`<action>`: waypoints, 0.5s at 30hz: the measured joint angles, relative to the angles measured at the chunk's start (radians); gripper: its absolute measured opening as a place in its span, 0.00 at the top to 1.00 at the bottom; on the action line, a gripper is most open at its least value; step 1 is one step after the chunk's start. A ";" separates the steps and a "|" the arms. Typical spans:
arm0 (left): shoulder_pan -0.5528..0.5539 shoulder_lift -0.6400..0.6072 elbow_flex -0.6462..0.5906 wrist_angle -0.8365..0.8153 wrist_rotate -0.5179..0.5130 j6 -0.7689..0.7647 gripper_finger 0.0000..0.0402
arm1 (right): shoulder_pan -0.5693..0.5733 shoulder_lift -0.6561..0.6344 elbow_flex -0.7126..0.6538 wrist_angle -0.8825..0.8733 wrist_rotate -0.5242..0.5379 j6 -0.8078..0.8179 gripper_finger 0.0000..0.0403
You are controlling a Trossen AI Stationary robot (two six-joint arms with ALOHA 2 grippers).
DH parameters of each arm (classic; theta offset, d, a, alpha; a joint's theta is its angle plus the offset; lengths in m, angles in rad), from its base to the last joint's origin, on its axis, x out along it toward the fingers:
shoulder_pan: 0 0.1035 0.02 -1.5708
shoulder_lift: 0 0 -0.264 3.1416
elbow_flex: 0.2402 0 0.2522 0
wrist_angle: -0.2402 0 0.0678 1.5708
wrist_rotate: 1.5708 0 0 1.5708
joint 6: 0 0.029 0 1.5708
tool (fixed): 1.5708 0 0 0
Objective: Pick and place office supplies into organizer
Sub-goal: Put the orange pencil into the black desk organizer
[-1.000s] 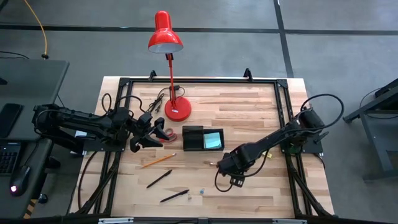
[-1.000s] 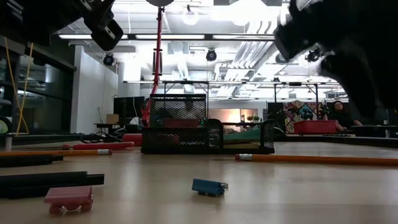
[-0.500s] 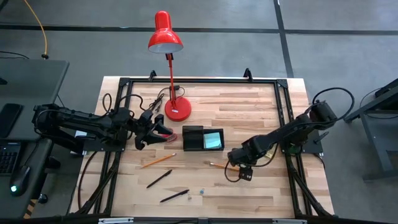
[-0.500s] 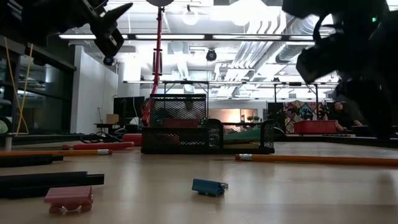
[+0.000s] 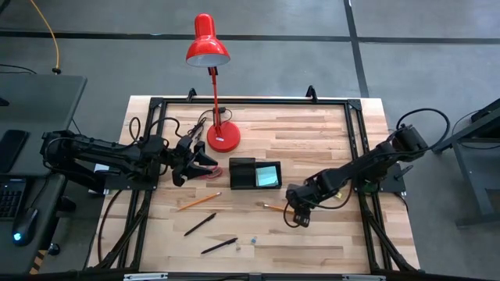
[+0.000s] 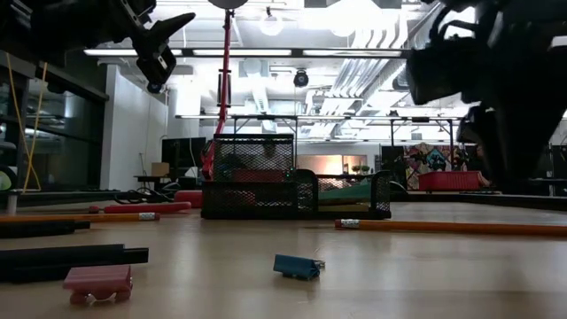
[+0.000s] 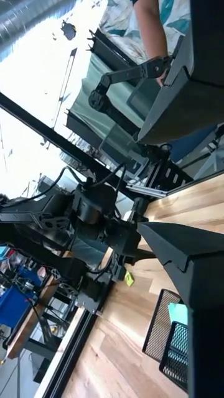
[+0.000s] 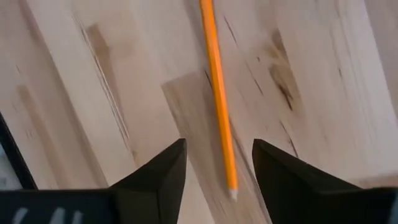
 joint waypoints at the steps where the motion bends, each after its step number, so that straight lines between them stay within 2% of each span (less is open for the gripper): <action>1: 0.000 0.000 0.000 0.001 0.000 0.001 0.49 | 0.000 0.004 0.000 0.000 0.004 0.006 0.55; 6: 0.000 0.000 0.000 0.001 0.000 0.002 0.49 | 0.005 0.025 0.000 0.014 0.015 -0.004 0.50; 15: 0.000 0.000 0.000 0.001 0.008 0.005 0.49 | 0.005 0.077 0.000 0.008 0.003 -0.005 0.50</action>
